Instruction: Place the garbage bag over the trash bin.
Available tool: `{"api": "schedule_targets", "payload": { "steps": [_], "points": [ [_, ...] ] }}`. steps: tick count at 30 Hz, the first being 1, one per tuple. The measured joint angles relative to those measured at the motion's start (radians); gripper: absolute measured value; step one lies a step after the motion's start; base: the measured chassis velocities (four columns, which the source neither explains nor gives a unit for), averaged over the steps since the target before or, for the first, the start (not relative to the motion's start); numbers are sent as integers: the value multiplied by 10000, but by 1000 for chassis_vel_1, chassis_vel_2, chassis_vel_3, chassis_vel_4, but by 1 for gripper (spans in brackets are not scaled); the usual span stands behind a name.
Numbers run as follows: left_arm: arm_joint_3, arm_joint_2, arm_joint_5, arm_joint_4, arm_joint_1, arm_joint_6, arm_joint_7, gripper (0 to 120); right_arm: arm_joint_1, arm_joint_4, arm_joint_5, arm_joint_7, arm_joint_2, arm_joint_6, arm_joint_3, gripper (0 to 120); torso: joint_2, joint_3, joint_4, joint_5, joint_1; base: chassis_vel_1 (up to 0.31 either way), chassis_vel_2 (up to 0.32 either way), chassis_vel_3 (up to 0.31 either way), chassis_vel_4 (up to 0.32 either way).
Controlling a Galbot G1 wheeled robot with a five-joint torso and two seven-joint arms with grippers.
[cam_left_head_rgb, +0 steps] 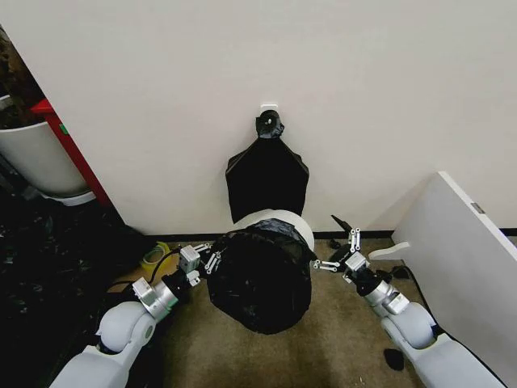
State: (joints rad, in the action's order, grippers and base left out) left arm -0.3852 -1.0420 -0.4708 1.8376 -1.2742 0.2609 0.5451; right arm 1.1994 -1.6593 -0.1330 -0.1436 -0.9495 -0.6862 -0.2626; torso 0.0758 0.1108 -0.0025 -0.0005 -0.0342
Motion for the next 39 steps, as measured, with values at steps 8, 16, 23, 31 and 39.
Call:
{"api": "schedule_targets", "payload": {
  "steps": [8, 16, 23, 31, 39],
  "points": [
    [-22, -105, 37, -184, 20, -217, -657, 1, 317, -819, -974, 607, 76, -12, -247, 100, 0, 0, 0, -1, 0, 0, 0, 0, 0],
    [213, -161, -379, 294, -51, -2312, -2616, 1, 802, -2077, -1705, 1080, -38, 217, -177, 100, 0, 0, -1, -3, 0, 0, 0, 0, 0],
    [373, -350, -2579, 1574, -152, -6140, -5556, 1, 1074, -2795, -460, 1815, -345, 445, 124, 100, 0, -1, 0, -1, 0, 0, 0, 0, 0],
    [361, -749, -5625, 2875, 92, -10122, -9895, 1, 1092, -2437, 418, 1830, -509, 202, 241, 100, 0, -1, 0, 1, 0, 0, 0, 0, 0],
    [553, -1049, -6206, 2573, -32, -10158, -10773, 1, 1085, -2193, 589, 1770, -658, 117, 286, 100, 0, 0, 1, -1, 0, 0, 0, 0, 0]
  ]
}}
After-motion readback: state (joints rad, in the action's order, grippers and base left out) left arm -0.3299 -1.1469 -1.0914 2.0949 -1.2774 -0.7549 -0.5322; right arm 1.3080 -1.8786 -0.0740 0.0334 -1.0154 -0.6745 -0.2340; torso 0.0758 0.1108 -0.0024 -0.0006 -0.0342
